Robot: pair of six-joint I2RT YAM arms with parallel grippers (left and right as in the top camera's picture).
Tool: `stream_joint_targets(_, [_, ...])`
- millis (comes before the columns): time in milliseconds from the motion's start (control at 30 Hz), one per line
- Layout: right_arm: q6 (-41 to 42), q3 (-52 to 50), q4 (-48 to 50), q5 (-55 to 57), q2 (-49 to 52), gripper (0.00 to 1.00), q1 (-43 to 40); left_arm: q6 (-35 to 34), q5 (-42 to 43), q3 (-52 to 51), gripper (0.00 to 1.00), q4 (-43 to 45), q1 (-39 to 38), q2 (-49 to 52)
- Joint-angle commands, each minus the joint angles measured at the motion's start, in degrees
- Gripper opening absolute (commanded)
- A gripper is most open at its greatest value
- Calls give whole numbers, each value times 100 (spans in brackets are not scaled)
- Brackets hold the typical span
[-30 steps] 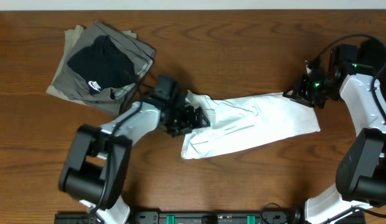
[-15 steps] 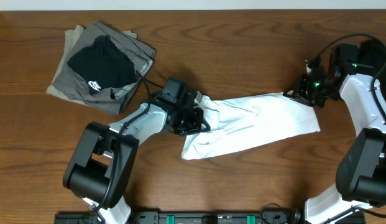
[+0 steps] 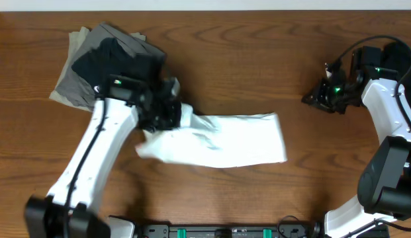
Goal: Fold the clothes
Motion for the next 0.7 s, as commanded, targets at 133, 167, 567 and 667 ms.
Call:
stream_joint_targets(133, [-63, 17, 22, -96, -175, 24, -15, 199, -612, 249, 6, 229, -702, 280])
stream_joint_targets(167, [-63, 17, 22, -98, -175, 24, -15, 68, -610, 249, 6, 310, -841, 369])
stream_joint_targets(567, [-63, 17, 22, -136, -175, 24, -11, -1005, -595, 249, 37, 1534, -2806, 1381])
stream_joint_targets(667, [-63, 17, 22, -136, -175, 25, -11, -1003, -616, 256, 51, 1554, -3040, 1375])
